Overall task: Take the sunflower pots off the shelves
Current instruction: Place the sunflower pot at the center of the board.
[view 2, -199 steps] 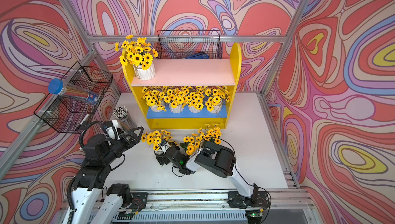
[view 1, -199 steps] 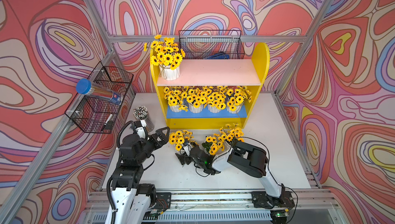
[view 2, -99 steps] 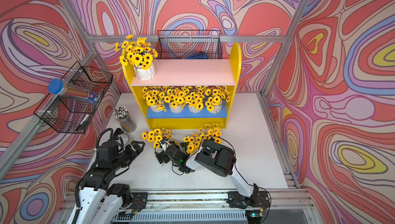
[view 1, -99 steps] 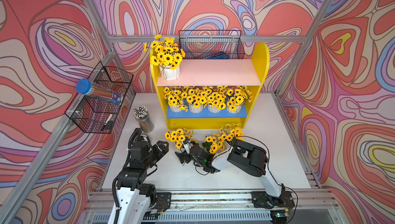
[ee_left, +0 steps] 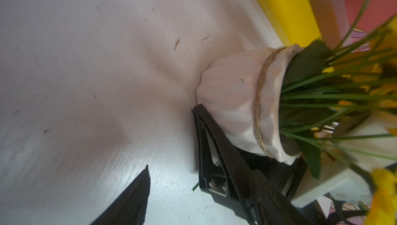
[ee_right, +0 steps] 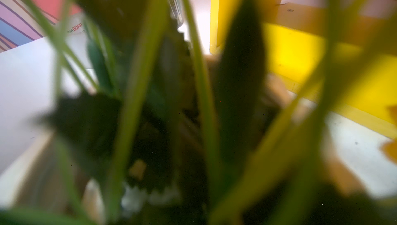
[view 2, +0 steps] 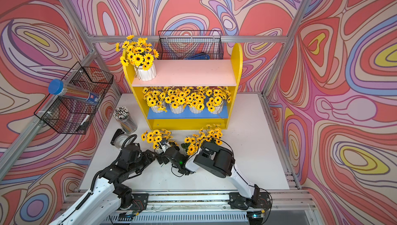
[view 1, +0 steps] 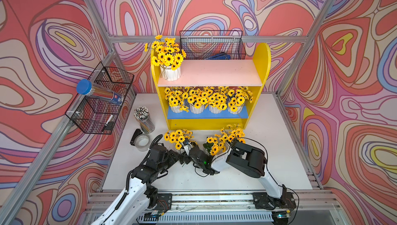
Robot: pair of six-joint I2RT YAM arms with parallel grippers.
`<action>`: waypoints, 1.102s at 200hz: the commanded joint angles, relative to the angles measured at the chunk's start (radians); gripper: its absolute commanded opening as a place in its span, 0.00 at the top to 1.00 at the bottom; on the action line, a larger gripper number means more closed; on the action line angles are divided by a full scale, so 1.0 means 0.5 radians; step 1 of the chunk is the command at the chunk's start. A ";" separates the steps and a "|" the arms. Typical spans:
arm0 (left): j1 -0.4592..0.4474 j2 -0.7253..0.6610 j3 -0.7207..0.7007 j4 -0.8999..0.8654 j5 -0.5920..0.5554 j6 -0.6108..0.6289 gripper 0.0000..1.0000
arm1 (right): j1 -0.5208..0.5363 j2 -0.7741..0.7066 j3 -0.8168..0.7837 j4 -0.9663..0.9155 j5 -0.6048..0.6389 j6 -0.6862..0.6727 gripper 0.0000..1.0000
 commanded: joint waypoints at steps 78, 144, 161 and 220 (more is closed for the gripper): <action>-0.105 0.316 -0.117 0.629 -0.262 -0.149 0.19 | 0.117 0.127 -0.022 -0.211 0.053 0.058 0.02; -0.117 0.382 -0.114 0.709 -0.454 -0.281 0.18 | 0.273 0.049 -0.100 -0.190 0.118 0.138 0.02; -0.123 0.398 -0.087 0.693 -0.506 -0.295 0.18 | 0.308 0.000 -0.149 -0.171 0.141 0.190 0.02; -0.134 0.404 -0.049 0.705 -0.469 -0.246 0.18 | 0.391 -0.204 -0.354 -0.132 0.344 0.330 0.02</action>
